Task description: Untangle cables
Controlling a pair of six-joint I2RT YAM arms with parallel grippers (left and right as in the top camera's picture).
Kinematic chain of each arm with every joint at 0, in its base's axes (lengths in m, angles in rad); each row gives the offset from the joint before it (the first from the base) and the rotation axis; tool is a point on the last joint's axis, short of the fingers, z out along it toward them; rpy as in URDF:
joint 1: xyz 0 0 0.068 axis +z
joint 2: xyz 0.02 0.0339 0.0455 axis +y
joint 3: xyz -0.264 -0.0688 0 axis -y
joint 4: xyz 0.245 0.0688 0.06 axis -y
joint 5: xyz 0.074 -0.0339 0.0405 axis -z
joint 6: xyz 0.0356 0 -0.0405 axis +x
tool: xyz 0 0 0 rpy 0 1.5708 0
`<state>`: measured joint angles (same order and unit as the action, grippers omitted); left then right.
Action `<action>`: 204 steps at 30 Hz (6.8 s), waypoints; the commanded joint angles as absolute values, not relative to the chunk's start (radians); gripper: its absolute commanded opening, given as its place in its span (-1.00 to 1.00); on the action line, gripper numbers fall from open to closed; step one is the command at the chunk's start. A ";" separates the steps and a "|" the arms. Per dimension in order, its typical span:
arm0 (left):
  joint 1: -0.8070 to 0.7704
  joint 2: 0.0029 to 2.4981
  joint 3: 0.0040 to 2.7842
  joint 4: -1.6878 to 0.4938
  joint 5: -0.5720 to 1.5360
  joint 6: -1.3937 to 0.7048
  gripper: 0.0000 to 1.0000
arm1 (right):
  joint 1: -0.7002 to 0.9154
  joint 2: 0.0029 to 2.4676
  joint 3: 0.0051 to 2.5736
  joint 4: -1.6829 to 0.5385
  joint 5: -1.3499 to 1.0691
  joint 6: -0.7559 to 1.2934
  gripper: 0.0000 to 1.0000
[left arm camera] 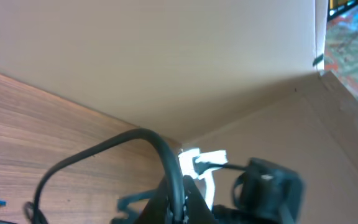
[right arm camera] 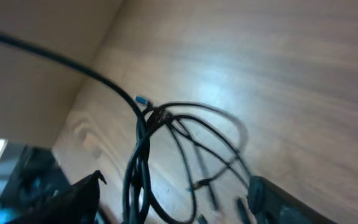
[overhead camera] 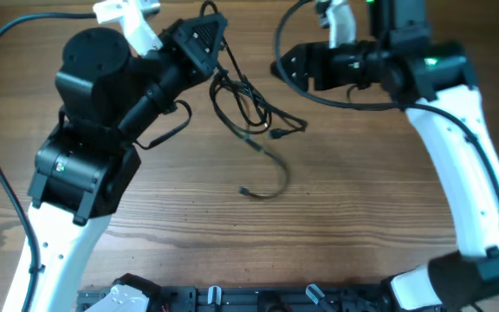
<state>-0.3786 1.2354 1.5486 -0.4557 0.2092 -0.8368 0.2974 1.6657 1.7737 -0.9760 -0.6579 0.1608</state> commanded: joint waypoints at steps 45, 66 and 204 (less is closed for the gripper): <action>-0.044 1.202 1.554 -0.669 0.172 -0.761 -0.92 | 0.293 1.936 1.759 -0.946 -0.221 0.387 -0.92; 0.413 1.072 1.555 -0.578 0.149 -0.767 -0.92 | 0.068 2.091 1.739 -0.962 -0.120 0.497 -0.91; -0.353 1.853 1.358 -0.751 0.069 -0.955 0.25 | 0.104 1.729 1.791 -0.936 -0.413 0.238 0.80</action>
